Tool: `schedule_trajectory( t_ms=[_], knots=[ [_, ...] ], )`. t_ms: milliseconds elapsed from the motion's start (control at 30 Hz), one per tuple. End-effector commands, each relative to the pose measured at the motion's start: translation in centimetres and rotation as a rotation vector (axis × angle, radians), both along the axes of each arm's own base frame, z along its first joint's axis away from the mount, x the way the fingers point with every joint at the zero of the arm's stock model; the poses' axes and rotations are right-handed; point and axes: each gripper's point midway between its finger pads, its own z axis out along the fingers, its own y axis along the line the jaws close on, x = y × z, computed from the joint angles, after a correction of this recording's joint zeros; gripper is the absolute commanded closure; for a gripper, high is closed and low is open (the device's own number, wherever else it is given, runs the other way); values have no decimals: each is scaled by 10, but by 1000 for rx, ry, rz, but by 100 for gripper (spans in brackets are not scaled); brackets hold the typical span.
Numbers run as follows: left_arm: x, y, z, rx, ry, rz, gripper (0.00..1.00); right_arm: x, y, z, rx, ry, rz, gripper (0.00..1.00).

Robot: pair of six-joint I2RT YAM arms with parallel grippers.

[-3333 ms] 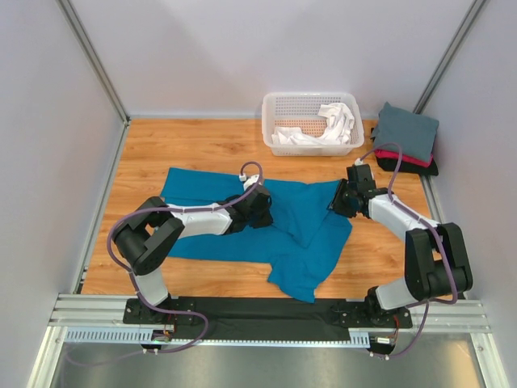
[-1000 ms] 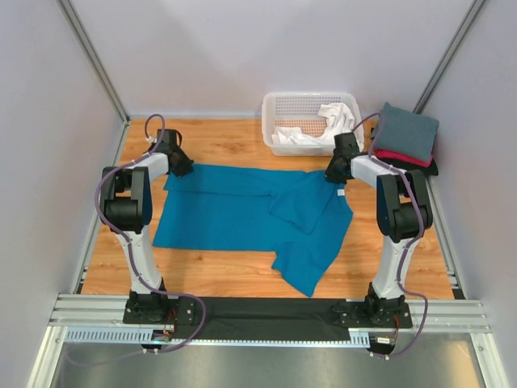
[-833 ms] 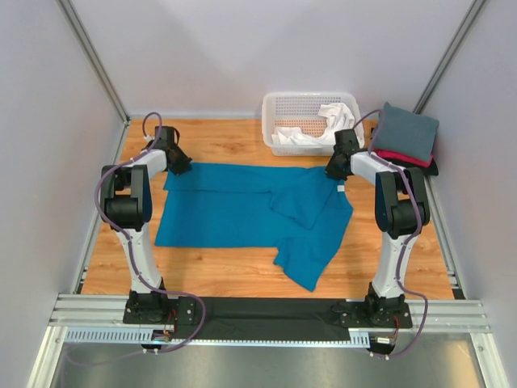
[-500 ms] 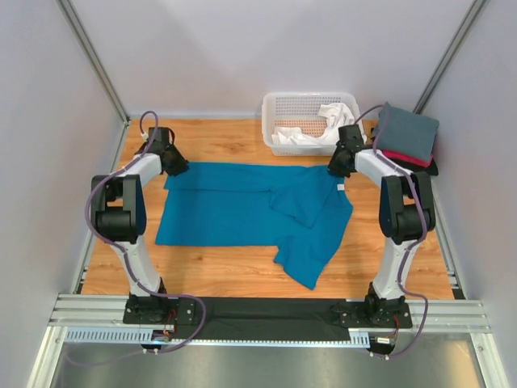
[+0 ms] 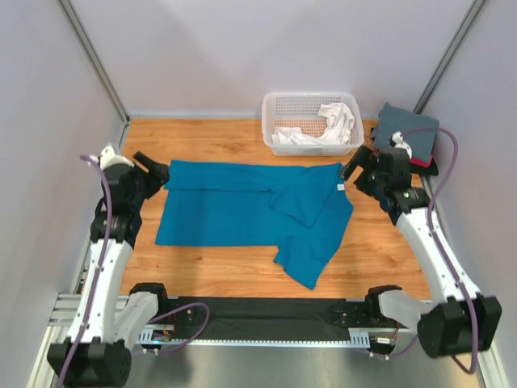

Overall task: Fold and stack the t-shirts
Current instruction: Fold the tshirt

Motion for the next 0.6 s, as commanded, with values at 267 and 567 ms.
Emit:
schedule_trajectory(
  t_ms=[267, 567],
  knots=[
    [-129, 25, -167, -134, 425, 313, 20, -120, 9, -71, 232, 96, -48, 0],
    [-125, 50, -200, -57, 526, 450, 20, -121, 19, -116, 246, 180, 0, 0]
  ],
)
